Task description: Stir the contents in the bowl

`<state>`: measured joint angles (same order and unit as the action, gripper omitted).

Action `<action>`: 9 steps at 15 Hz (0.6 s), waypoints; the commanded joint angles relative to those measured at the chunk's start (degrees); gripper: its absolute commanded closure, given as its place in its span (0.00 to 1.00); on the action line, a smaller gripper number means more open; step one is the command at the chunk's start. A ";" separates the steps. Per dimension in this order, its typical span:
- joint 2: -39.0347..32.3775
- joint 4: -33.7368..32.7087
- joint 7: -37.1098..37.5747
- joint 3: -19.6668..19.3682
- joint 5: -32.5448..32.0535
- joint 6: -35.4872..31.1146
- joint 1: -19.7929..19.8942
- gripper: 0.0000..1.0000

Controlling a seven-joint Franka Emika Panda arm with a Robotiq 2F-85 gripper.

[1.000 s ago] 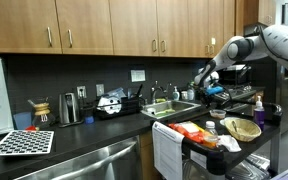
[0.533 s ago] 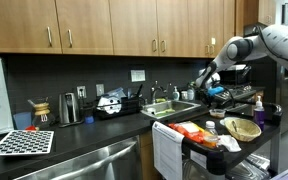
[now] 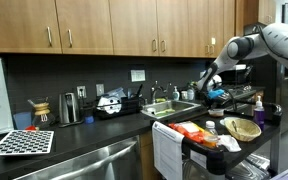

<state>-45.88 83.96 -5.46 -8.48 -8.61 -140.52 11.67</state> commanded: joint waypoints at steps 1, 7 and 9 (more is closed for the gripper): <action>4.98 7.78 1.06 0.58 1.33 -2.55 -0.42 0.95; 9.89 15.83 0.89 1.08 3.71 -5.83 -0.03 0.95; 11.10 18.12 0.84 0.98 4.46 -6.80 0.10 0.95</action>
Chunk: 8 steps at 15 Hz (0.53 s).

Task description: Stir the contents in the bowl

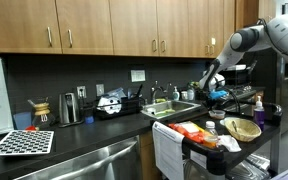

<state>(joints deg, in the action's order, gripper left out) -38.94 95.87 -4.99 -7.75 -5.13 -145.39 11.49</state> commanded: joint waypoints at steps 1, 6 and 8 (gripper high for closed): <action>4.80 7.42 0.42 0.19 1.28 -2.29 0.34 0.95; 7.22 11.75 0.58 0.19 2.49 -2.67 0.65 0.95; 7.48 12.03 0.34 0.38 2.95 -2.26 0.66 0.95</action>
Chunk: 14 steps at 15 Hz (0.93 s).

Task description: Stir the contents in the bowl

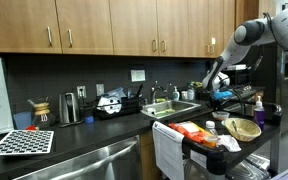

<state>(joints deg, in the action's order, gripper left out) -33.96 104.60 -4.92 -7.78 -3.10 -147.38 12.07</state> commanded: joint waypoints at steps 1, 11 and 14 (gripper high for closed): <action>2.44 3.02 0.50 0.33 0.78 -0.11 -0.17 0.95; 1.56 -0.28 3.07 0.93 1.09 1.85 -1.75 0.95; 1.56 -1.25 3.17 1.07 1.33 2.95 -1.59 0.95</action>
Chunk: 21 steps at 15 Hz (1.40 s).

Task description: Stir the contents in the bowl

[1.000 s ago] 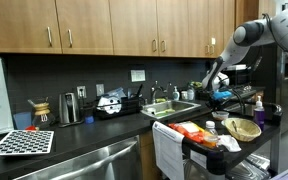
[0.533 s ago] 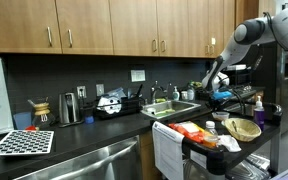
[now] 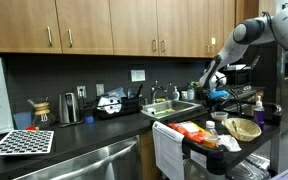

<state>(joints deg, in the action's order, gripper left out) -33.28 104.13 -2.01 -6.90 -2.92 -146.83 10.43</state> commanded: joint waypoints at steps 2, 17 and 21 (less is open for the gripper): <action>0.95 -1.32 0.49 -0.05 0.87 3.40 -0.05 0.95; 2.19 -4.06 0.44 0.14 0.95 10.15 -0.03 0.95; 2.39 -4.42 0.43 0.19 0.95 10.87 -0.12 0.95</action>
<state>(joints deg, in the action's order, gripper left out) -32.62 99.28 -1.60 -6.93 -2.91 -137.98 10.41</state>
